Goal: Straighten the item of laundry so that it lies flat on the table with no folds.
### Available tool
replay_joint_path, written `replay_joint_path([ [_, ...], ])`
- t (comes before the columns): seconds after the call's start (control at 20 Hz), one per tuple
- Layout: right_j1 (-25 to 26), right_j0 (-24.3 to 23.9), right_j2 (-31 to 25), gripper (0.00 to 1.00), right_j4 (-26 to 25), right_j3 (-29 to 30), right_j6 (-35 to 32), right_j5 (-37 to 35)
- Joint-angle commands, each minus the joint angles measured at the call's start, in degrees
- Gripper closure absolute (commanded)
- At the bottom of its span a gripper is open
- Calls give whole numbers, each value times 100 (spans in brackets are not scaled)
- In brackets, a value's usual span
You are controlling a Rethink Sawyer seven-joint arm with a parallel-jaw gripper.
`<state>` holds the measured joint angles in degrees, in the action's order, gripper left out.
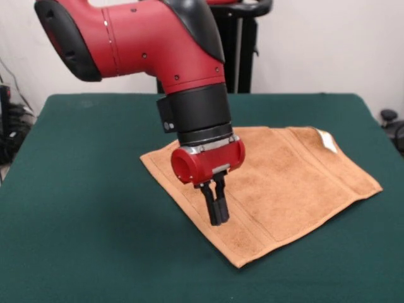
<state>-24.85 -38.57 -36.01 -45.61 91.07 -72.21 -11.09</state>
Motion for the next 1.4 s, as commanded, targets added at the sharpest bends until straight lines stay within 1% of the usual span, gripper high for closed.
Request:
replay_joint_path([
  [0.05, 220, 273, -319, 100, -56, 294, 61, -445],
  [0.2, 319, 215, -352, 100, -14, 347, 105, -517],
  [0.75, 636, 339, -94, 100, -117, 212, 44, -519],
  [0.95, 752, 341, -85, 100, -103, 174, 28, -529],
  [1.4, 837, 501, 109, 100, -195, 57, -16, -529],
])
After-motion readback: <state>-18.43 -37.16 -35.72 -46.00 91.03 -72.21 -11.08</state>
